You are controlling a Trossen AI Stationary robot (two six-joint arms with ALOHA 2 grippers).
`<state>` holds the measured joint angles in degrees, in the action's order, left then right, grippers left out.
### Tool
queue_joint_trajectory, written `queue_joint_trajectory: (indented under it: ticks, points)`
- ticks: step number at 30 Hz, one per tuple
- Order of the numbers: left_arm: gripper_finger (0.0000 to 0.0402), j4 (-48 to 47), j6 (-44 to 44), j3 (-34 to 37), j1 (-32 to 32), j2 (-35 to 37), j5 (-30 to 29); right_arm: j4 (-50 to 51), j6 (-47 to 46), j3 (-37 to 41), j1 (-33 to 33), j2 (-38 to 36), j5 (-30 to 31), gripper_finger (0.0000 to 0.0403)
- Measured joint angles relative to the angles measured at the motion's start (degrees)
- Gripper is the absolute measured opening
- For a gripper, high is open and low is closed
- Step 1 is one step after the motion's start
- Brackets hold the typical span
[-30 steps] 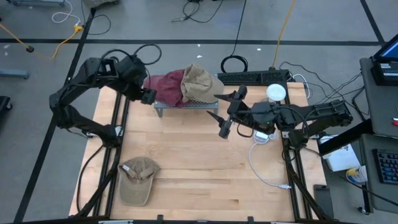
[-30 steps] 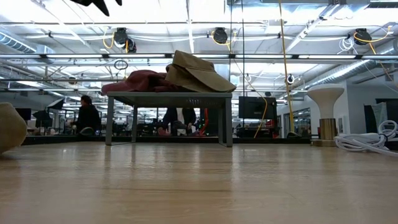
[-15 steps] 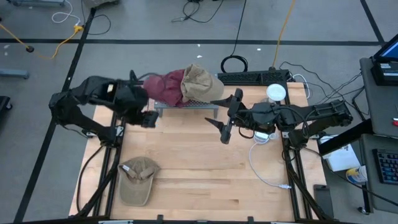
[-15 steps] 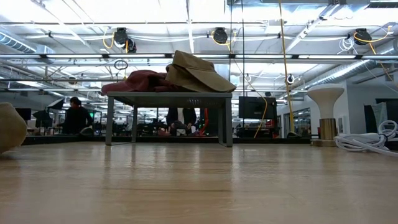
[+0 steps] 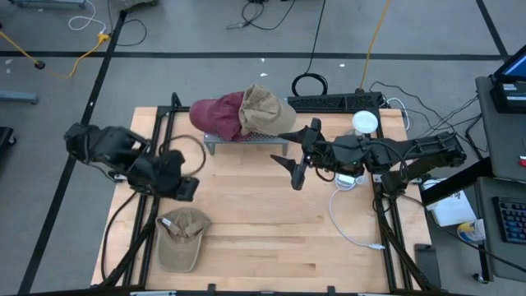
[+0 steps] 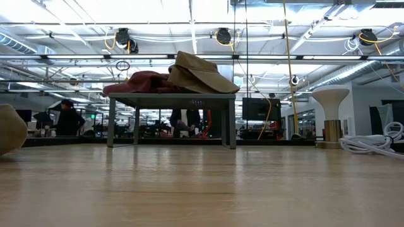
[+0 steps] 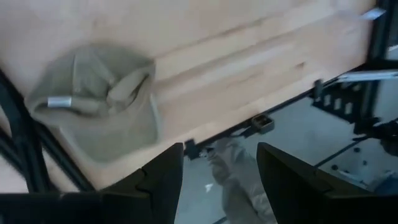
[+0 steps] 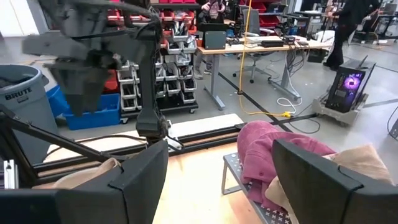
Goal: Pick & Place hat
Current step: Stack the light brown cap on the light brown caps on the shelf
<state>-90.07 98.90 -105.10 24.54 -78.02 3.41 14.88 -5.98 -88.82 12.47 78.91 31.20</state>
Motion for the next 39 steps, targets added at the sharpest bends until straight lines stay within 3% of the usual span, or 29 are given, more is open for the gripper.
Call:
queue_joint_trajectory:
  ticks: [15,23,29,39]
  points:
    - [0.0209,0.04,13.25,0.02,13.27,-14.05,-0.47,0.43,-3.43,0.00,0.00,0.00,-0.11,0.0279]
    - [0.0209,0.10,20.45,0.02,16.29,-21.78,-0.36,0.47,-3.43,-0.02,0.02,0.00,-8.82,0.0279]
    - [0.0209,0.72,23.39,0.02,17.85,-28.01,-0.30,0.42,-3.45,1.04,0.02,0.00,-12.07,0.0279]
    - [0.0209,2.32,26.36,0.02,19.88,-39.07,5.81,0.32,-5.33,4.88,0.07,0.00,-19.02,0.0279]
